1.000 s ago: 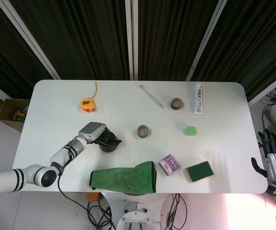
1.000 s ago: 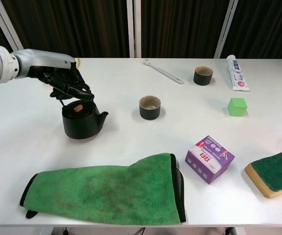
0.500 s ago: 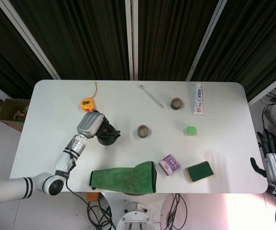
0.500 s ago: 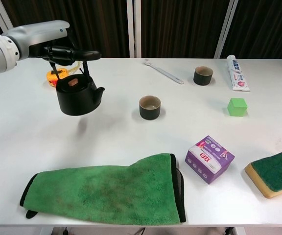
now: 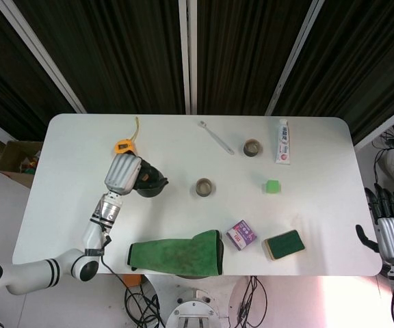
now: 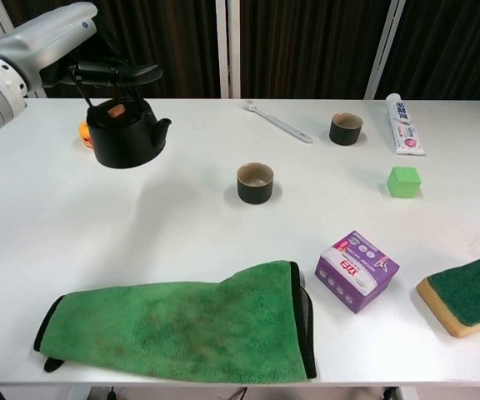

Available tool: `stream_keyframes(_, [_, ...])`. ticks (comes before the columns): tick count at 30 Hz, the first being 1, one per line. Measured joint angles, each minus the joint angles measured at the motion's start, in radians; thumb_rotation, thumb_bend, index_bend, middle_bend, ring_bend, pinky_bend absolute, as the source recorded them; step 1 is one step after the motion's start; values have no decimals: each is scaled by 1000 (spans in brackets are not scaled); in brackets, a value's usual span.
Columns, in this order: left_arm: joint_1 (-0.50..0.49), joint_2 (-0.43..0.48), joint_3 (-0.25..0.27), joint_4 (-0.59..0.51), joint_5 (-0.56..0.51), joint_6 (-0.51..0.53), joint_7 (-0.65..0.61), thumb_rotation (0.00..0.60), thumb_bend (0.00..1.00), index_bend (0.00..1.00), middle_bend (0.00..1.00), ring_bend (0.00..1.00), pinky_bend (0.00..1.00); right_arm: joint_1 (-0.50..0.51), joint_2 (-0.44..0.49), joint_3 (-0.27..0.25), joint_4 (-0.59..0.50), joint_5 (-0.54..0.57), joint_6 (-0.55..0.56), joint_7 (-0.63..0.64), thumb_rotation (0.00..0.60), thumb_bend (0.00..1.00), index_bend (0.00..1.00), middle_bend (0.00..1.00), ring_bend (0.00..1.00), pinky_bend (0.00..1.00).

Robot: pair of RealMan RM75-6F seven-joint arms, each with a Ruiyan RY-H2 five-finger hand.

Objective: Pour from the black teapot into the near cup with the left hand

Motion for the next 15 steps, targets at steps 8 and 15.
stream_keyframes(8, [13,-24,-26,74,43,38,6,185,149,1000,1000,1000,573,2,-2,0,-7,-3,3,-11,600,292,0,0,0,0])
stream_keyframes(15, [22,-51,-45,116,64,65,18,139,149,1000,1000,1000,582,3,-7,-2,-1,-2,-1,-10,600,291,0,0,0,0])
